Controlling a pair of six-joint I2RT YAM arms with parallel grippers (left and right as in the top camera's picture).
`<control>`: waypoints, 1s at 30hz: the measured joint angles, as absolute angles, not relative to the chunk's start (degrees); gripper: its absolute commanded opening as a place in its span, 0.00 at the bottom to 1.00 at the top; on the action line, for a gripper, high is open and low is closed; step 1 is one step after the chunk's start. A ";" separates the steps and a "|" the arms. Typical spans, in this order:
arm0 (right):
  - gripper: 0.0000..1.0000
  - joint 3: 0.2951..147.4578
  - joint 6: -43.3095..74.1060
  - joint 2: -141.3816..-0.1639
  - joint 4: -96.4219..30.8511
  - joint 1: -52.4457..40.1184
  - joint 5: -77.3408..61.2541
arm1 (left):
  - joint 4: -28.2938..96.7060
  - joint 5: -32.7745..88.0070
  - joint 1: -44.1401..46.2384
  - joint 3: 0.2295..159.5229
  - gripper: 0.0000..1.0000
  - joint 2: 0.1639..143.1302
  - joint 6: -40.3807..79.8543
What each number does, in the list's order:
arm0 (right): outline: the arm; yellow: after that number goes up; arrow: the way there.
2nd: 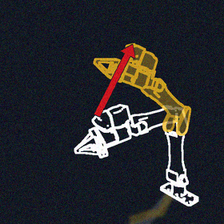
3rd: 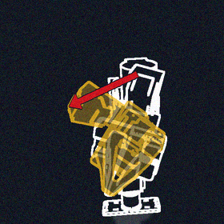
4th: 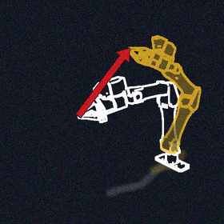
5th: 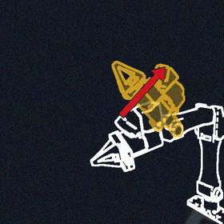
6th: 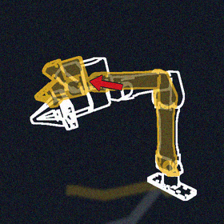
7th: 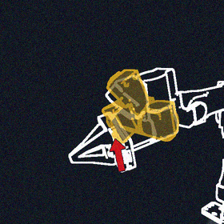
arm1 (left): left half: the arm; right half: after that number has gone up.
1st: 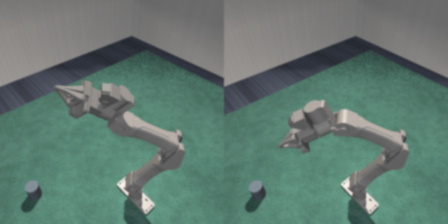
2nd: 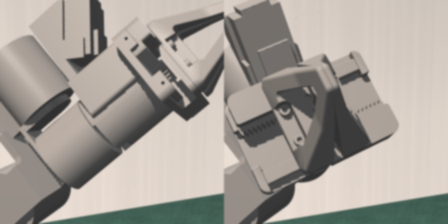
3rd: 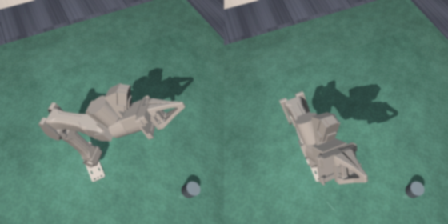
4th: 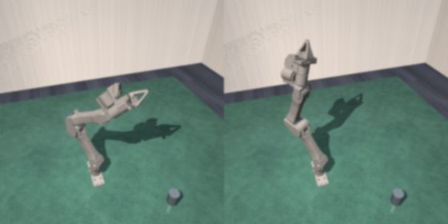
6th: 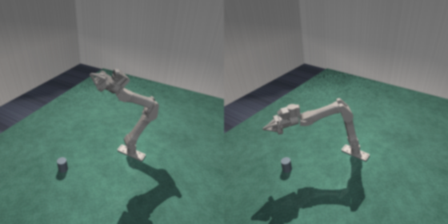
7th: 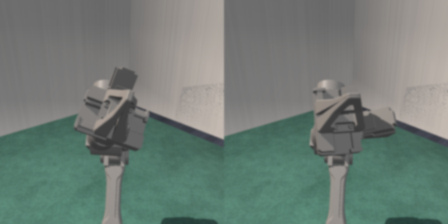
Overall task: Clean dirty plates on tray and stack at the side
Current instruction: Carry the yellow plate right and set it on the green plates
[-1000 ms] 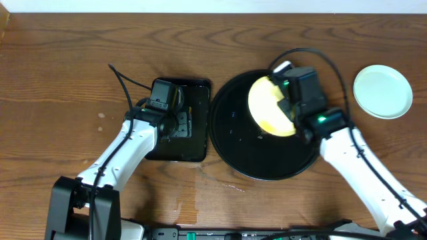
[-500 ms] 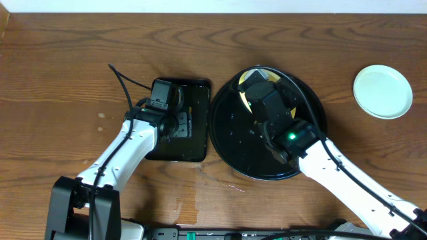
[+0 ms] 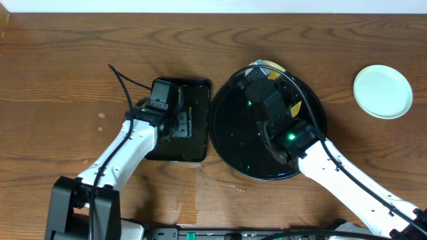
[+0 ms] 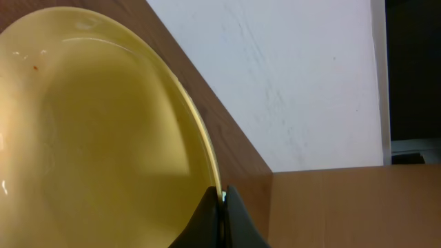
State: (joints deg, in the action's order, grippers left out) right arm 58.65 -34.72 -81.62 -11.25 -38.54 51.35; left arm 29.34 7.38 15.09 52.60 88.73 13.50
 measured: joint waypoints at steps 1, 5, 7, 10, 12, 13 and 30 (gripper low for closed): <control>0.01 58.65 -34.37 -81.62 -11.27 -38.54 51.42 | 29.34 7.38 15.09 52.60 0.72 88.73 13.50; 0.01 58.65 -30.55 -81.62 -12.19 -37.85 51.00 | 29.34 7.38 15.09 52.60 0.72 88.73 13.50; 0.01 58.65 -28.16 -81.62 -12.69 -36.16 49.95 | 29.34 7.38 15.09 52.60 0.72 88.73 13.50; 0.01 58.65 -24.14 -81.62 -12.64 -31.97 47.99 | 29.34 7.38 15.09 52.60 0.72 88.73 13.50; 0.01 58.65 -20.71 -81.62 -12.69 -28.56 46.78 | 29.34 7.38 15.09 52.60 0.72 88.73 13.50; 0.01 58.65 -18.35 -81.62 -12.80 -26.11 45.50 | 29.34 7.38 15.09 52.60 0.72 88.73 13.50; 0.01 58.65 13.58 -81.62 -12.62 12.43 29.82 | 29.34 7.38 15.09 52.60 0.72 88.73 13.50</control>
State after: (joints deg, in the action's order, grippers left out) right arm 58.65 13.58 -81.62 -12.62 12.43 29.82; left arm 29.34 7.38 15.09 52.60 88.73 13.50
